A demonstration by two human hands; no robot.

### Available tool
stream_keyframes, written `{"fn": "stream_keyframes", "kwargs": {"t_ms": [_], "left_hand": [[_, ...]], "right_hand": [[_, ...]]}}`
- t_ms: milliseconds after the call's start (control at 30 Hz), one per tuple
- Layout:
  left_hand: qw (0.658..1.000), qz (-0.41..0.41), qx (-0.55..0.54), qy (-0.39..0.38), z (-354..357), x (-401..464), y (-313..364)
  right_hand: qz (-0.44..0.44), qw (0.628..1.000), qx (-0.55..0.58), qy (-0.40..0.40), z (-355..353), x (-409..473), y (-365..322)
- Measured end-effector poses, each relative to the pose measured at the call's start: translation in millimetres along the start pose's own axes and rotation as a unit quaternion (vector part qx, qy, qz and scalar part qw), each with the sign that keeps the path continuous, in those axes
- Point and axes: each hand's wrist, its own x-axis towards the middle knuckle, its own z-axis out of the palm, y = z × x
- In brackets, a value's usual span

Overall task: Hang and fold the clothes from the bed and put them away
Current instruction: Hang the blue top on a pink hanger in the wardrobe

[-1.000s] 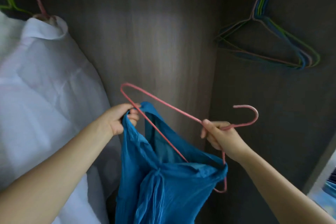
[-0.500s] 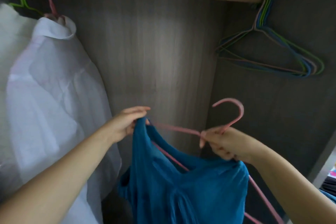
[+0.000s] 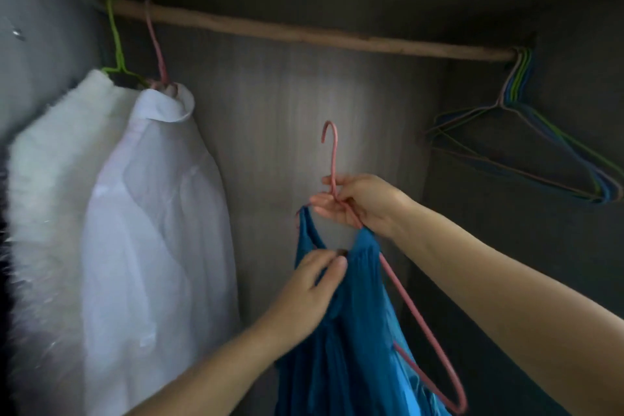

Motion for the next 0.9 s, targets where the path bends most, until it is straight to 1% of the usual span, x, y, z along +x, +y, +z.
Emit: {"fn": "stream_keyframes", "kwargs": {"t_ms": [67, 100, 133, 200, 267, 333, 400, 467, 533, 600, 667, 733, 800, 900], "left_hand": [[0.987, -0.057, -0.144, -0.039, -2.2, -7.0, 25.0], [0.975, -0.082, -0.202, -0.040, -9.1, -5.1, 35.1], [0.967, -0.095, -0.235, -0.037, -17.9, -0.5, 43.6], [0.958, -0.105, -0.265, -0.008, -36.4, 11.0, 60.2], [0.957, -0.093, -0.267, 0.059, -58.1, 20.6, 78.8], [0.963, -0.070, -0.227, 0.125, -76.3, 31.4, 93.6], [0.969, -0.045, -0.160, 0.183, -95.9, 42.1, 101.6], [0.966, -0.030, -0.092, 0.240, -116.9, 56.9, 103.7], [0.960, -0.029, -0.030, 0.276, -138.3, 75.0, 104.6], [0.954, -0.050, 0.029, 0.295, -161.9, 95.9, 104.6], [0.939, -0.098, 0.101, 0.315, -187.2, 112.6, 103.5], [0.926, -0.130, 0.164, 0.315, -204.7, 121.1, 98.5], [0.927, -0.129, 0.172, 0.306, -214.3, 120.7, 86.5], [0.943, -0.099, 0.087, 0.305, -217.3, 106.0, 60.4]], "right_hand": [[-0.042, 0.998, -0.036, 0.009, 27.5, 11.6, -13.8], [-0.067, 0.996, -0.063, 0.004, 41.3, 17.3, -19.7], [-0.090, 0.992, -0.092, -0.004, 53.8, 21.9, -24.4], [-0.129, 0.982, -0.139, -0.019, 74.9, 28.9, -32.6], [-0.163, 0.970, -0.178, -0.040, 97.5, 36.9, -40.6], [-0.201, 0.955, -0.210, -0.053, 118.3, 47.5, -50.9], [-0.231, 0.941, -0.241, -0.050, 137.7, 60.8, -62.7], [-0.255, 0.925, -0.281, -0.027, 155.1, 75.4, -75.9], [-0.261, 0.914, -0.310, -0.015, 169.4, 89.3, -86.0], [-0.252, 0.901, -0.354, -0.006, 182.2, 101.5, -91.6], [-0.234, 0.886, -0.401, -0.018, 195.9, 113.0, -92.7], [-0.226, 0.871, -0.437, -0.021, 206.0, 122.3, -88.6], [-0.225, 0.865, -0.449, -0.015, 213.5, 130.7, -79.7], [-0.227, 0.859, -0.457, -0.024, 219.6, 138.7, -57.4]]}}
